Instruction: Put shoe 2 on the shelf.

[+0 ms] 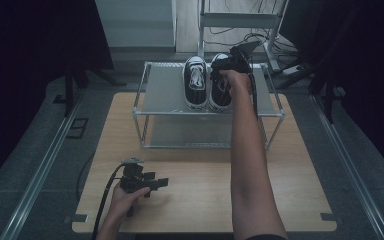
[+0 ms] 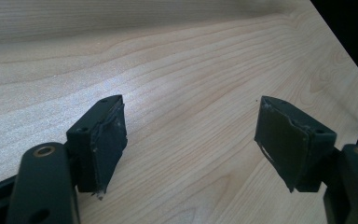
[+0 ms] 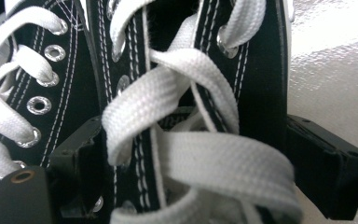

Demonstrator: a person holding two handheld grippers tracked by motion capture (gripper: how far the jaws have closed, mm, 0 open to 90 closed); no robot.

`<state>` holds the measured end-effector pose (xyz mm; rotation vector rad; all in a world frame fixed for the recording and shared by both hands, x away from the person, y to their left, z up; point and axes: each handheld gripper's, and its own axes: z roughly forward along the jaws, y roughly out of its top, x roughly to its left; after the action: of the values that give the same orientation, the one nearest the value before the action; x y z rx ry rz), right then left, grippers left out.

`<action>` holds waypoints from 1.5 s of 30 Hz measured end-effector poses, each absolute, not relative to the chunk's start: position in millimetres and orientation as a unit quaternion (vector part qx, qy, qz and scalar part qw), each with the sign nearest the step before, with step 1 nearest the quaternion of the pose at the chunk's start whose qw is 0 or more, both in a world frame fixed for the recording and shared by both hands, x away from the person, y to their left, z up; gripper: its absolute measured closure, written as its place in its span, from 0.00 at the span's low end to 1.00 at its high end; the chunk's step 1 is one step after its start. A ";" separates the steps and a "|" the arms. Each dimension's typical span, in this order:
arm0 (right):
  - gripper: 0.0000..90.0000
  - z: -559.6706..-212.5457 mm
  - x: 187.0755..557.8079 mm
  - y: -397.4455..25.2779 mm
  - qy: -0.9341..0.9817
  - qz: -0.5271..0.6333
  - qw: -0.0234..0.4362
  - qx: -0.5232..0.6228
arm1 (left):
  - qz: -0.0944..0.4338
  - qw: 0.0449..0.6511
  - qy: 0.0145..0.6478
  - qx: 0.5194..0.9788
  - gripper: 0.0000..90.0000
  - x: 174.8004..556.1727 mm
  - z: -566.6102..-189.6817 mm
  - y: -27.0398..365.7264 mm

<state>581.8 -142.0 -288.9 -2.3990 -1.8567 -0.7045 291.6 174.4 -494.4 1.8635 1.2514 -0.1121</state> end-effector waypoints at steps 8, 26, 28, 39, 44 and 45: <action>0.16 -290.0 585.4 -139.7 -0.598 -0.218 0.014 -0.771 | -0.045 0.432 0.501 0.749 0.28 291.5 -494.7 174.3; 0.21 -265.6 545.7 -154.7 -0.629 -0.332 -0.028 -0.702 | -0.040 0.429 0.503 0.749 0.28 290.2 -494.6 174.1; 0.22 -262.8 536.1 -158.6 -0.640 -0.345 -0.031 -0.685 | -0.039 0.428 0.506 0.748 0.28 290.4 -494.9 175.1; 0.27 -256.6 478.8 -181.4 -0.690 -0.413 -0.034 -0.593 | -0.037 0.423 0.510 0.748 0.28 291.4 -497.1 175.8; 0.29 -262.4 449.8 -194.2 -0.707 -0.449 -0.037 -0.544 | -0.036 0.422 0.508 0.750 0.28 291.2 -496.9 176.3; 0.30 -263.9 443.9 -197.1 -0.709 -0.456 -0.035 -0.537 | -0.036 0.422 0.509 0.749 0.28 291.0 -496.7 176.3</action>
<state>443.9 -197.1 -263.9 -1.7267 -2.2777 -1.4666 291.0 176.3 -496.7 1.8761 1.2759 -0.0902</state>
